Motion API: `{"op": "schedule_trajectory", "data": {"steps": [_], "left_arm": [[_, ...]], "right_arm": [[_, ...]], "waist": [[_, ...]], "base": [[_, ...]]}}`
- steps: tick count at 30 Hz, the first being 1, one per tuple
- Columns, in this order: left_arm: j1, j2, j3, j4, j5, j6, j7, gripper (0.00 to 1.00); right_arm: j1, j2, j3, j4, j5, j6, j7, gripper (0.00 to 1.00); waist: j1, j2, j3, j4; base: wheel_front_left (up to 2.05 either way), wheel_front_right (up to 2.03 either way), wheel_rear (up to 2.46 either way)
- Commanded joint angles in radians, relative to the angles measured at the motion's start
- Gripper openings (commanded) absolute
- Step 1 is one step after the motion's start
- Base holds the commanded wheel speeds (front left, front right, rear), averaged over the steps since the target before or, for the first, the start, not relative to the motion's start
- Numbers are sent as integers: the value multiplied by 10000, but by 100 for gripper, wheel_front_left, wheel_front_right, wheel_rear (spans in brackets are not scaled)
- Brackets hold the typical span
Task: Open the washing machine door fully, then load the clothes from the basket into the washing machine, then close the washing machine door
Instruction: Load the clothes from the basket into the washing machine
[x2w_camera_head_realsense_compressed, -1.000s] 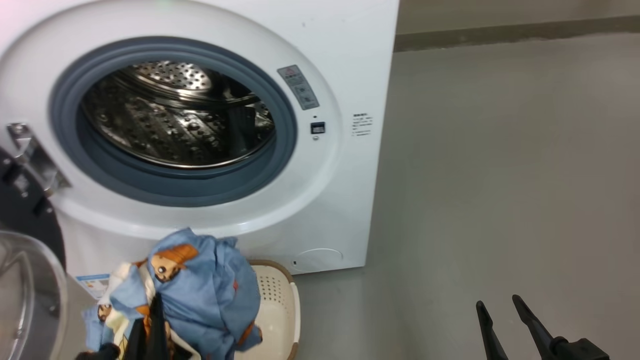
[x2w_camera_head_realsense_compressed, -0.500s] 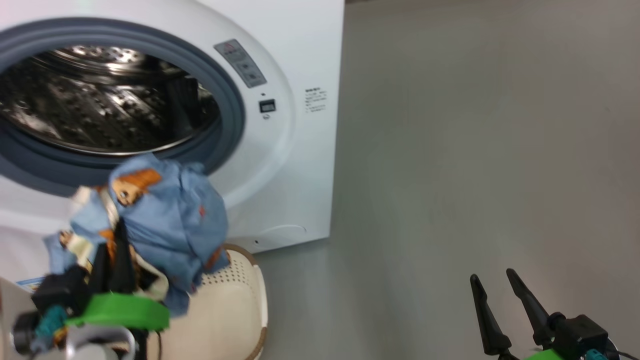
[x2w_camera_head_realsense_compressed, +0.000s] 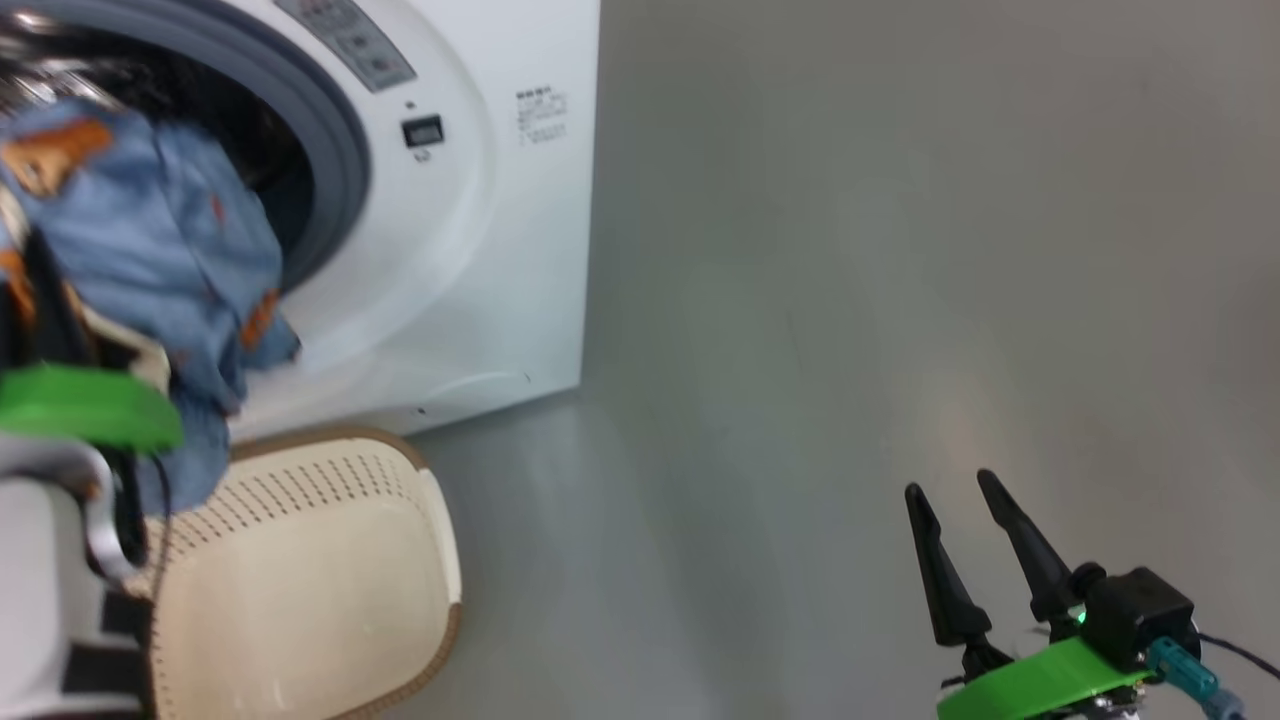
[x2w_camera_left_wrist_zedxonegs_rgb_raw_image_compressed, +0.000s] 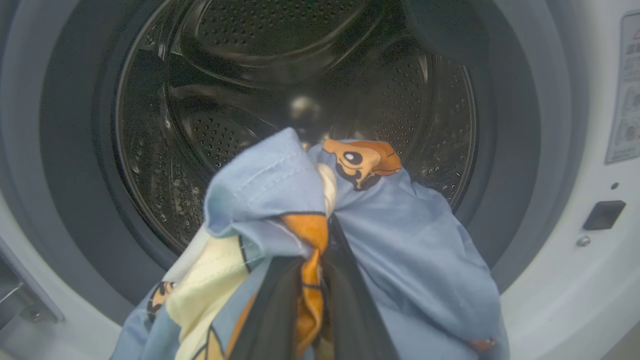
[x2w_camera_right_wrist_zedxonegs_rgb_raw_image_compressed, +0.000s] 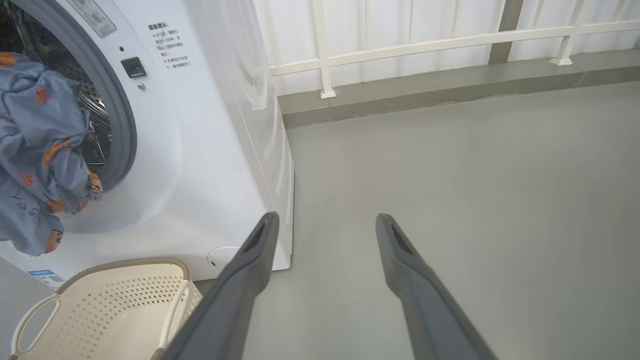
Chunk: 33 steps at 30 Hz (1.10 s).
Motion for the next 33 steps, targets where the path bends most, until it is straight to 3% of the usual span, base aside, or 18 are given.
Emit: {"op": "schedule_trajectory", "data": {"steps": [1,6,18,24,33], "left_arm": [[-585,516,311,-140,137,79,-93,0],[-1984,929,341,774,385,372,-93,0],[-5478,1935,-190,2614,987,367,-93,0],[-6828,1856,-528,2784,1215,591,-93,0],[-8342,2195,-973,3119,1501,523,-93,0]], "right_arm": [[-336,-52,279,-224,61,16,-48,100],[-757,-169,502,-346,172,16,-48,100],[-1177,-473,977,-377,511,16,-48,100],[-1278,-644,1177,-445,664,16,-48,100],[-1150,-815,1374,-435,825,16,-48,100]], "waist": [[0,0,841,-442],[0,0,1660,-594],[0,0,3160,-811],[0,0,3636,-866],[0,0,4245,-1044]], "base": [[0,0,0],[0,0,0],[0,0,0],[0,0,0],[0,0,0]]}}
